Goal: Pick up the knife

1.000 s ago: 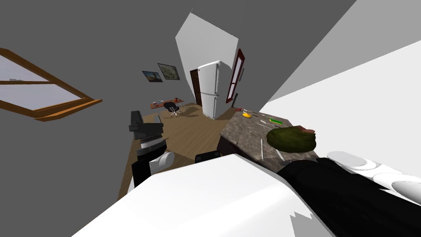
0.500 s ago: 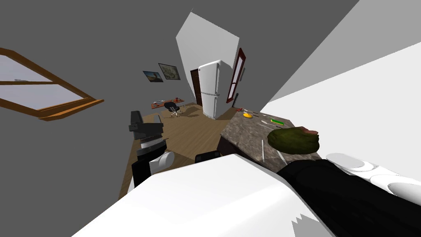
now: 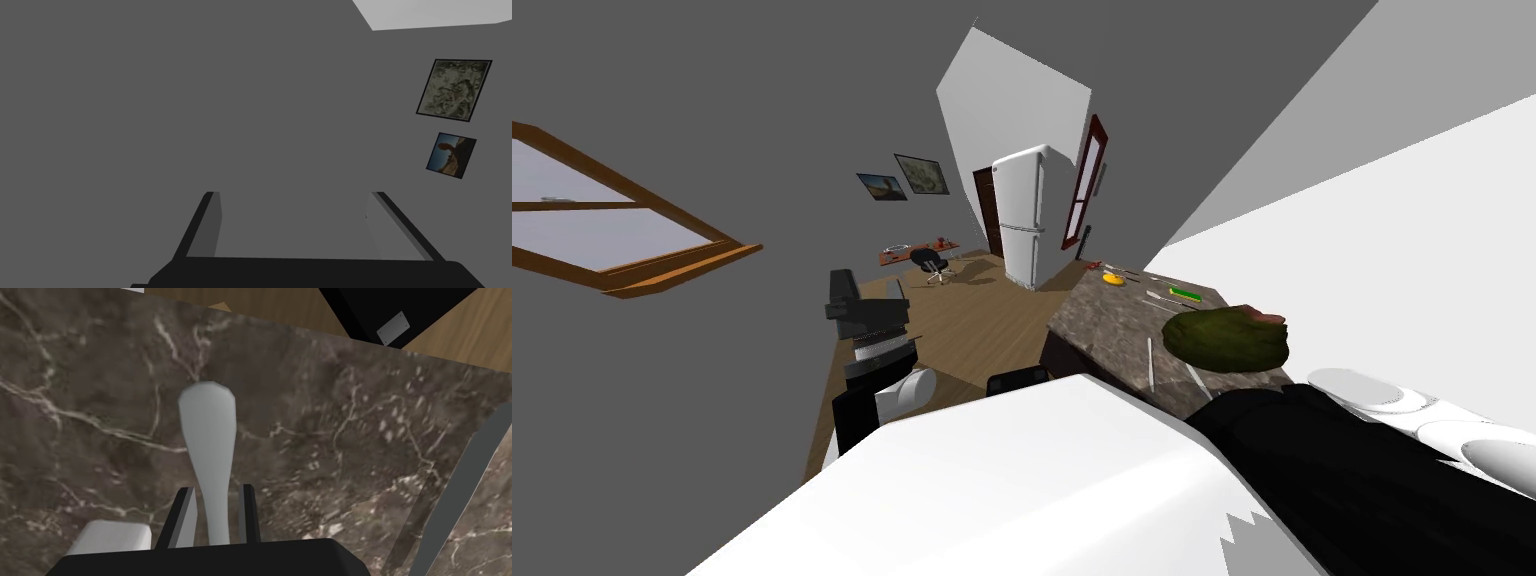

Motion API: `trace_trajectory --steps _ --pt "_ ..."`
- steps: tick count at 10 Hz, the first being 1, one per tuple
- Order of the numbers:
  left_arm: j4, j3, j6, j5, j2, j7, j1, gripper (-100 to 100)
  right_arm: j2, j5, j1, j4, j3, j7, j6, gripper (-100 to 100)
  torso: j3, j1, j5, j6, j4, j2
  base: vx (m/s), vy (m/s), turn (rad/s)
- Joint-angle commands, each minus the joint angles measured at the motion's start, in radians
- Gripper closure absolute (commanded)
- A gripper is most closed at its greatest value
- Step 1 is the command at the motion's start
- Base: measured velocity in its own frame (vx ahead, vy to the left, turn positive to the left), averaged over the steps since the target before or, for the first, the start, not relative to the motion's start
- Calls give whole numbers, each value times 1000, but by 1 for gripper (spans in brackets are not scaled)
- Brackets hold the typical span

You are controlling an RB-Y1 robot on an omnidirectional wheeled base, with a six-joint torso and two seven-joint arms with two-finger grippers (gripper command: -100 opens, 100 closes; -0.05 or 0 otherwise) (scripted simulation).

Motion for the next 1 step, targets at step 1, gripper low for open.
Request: trace_trajectory --steps 1 --pt "0 0 0 0 0 0 0 0 0 0 0 0 0 0 0 0 0 0 0 0 0 0 0 0 0"
